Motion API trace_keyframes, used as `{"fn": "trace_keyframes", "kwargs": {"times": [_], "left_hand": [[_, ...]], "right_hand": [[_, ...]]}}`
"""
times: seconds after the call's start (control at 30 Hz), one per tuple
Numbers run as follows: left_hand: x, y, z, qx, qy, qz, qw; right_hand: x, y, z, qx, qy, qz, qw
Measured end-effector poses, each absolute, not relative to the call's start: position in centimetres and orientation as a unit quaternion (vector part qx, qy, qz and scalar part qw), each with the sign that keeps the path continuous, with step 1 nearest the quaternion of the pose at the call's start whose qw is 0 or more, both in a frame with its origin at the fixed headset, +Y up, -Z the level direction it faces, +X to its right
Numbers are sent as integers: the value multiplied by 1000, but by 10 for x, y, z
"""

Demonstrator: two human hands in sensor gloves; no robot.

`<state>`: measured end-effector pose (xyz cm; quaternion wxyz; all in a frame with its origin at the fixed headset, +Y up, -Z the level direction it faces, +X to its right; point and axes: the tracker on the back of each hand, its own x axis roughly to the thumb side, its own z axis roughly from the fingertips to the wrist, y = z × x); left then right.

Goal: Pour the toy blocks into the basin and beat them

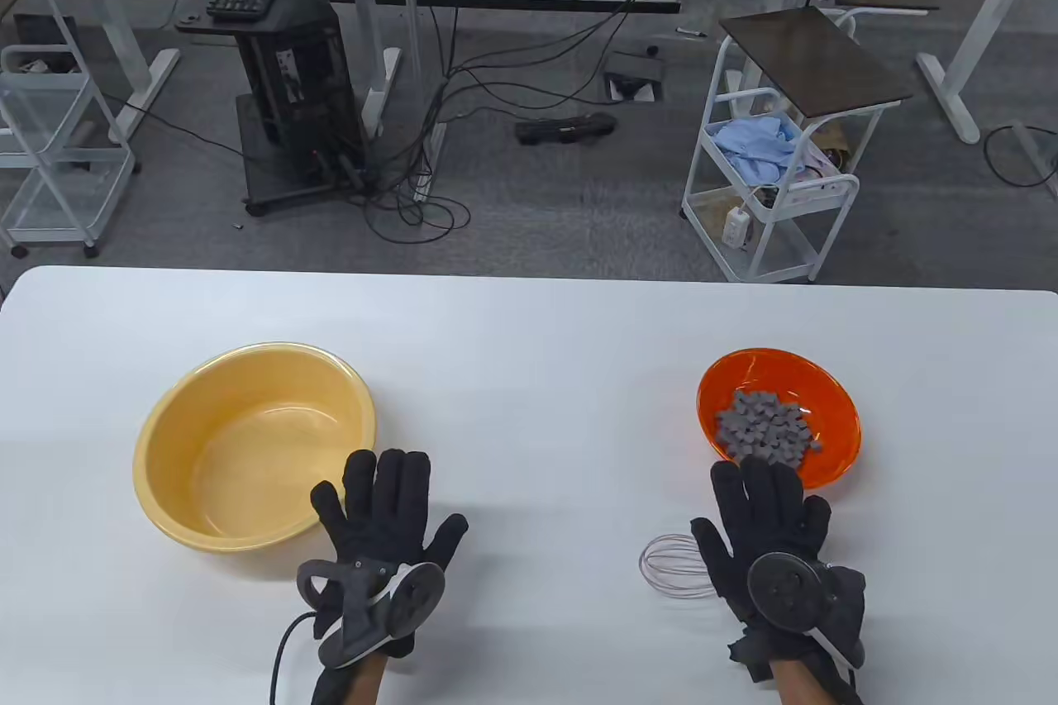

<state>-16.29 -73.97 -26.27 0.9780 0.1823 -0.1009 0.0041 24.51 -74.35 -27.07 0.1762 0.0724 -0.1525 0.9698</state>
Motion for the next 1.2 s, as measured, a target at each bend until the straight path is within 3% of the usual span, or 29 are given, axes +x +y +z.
{"fn": "trace_keyframes", "kwargs": {"times": [0.47, 0.87, 1.03, 1.2], "left_hand": [[-168, -734, -264, 174, -94, 9, 980], [-172, -726, -262, 192, -81, 21, 978], [-191, -718, -261, 216, -32, 19, 976], [-225, -712, -256, 244, 61, -16, 968]], "right_hand": [[243, -738, -270, 80, -141, 969, 184], [250, -742, -276, 93, -78, 962, 246], [250, -741, -275, 98, -87, 959, 252], [250, -740, -272, 98, -96, 958, 251]]}}
